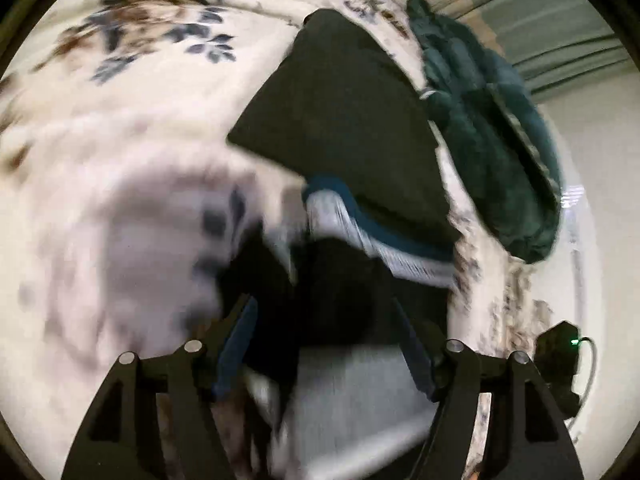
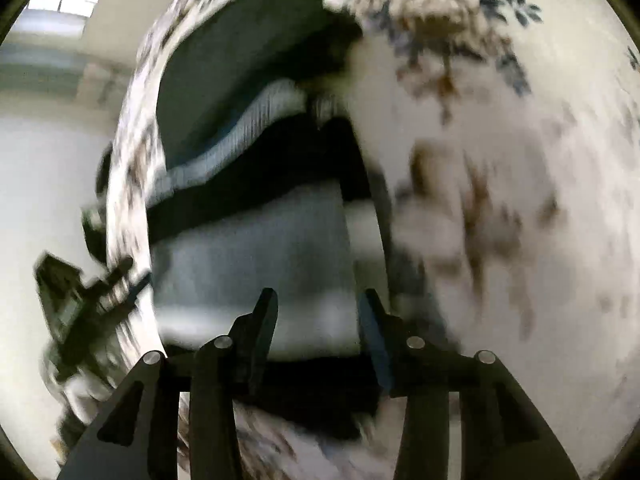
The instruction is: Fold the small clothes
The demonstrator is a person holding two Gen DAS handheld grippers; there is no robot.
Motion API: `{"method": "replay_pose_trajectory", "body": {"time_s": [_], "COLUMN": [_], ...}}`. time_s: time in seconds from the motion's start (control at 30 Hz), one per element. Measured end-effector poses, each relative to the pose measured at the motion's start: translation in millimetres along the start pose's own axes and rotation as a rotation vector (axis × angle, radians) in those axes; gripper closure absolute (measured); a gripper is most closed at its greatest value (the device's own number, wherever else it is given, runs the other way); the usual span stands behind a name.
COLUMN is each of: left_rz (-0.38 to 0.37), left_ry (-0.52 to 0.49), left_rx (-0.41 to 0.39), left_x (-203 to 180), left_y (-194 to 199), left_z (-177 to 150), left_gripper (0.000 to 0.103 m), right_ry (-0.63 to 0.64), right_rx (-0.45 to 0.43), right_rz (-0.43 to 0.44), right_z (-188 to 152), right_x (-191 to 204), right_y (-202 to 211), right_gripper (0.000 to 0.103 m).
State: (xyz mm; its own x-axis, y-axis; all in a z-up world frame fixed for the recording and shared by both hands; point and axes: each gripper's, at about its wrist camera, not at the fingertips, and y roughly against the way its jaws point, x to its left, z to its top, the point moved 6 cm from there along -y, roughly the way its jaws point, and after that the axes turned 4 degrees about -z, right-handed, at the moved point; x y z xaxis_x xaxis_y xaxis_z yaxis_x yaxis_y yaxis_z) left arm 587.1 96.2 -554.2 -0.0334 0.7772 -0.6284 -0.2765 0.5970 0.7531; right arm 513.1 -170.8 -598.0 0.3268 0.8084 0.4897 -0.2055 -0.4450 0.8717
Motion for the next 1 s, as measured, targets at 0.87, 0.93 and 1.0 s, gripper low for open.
{"method": "replay_pose_trajectory", "body": {"time_s": [0.87, 0.93, 1.0], "left_rz": [-0.161, -0.217, -0.26], "left_ry": [0.17, 0.14, 0.094], "left_rx": [0.126, 0.129, 0.13], "left_x": [27, 8, -10], "left_y": [-40, -51, -57], "left_z": [-17, -21, -23], "left_gripper": [0.029, 0.031, 0.046], "right_ry": [0.003, 0.005, -0.036], "right_rx": [0.012, 0.052, 0.105], "right_rz": [-0.059, -0.06, -0.013], "right_z": [52, 41, 33], "right_x": [-4, -6, -7], "right_y": [-34, -50, -70], "right_gripper": [0.044, 0.044, 0.044]}}
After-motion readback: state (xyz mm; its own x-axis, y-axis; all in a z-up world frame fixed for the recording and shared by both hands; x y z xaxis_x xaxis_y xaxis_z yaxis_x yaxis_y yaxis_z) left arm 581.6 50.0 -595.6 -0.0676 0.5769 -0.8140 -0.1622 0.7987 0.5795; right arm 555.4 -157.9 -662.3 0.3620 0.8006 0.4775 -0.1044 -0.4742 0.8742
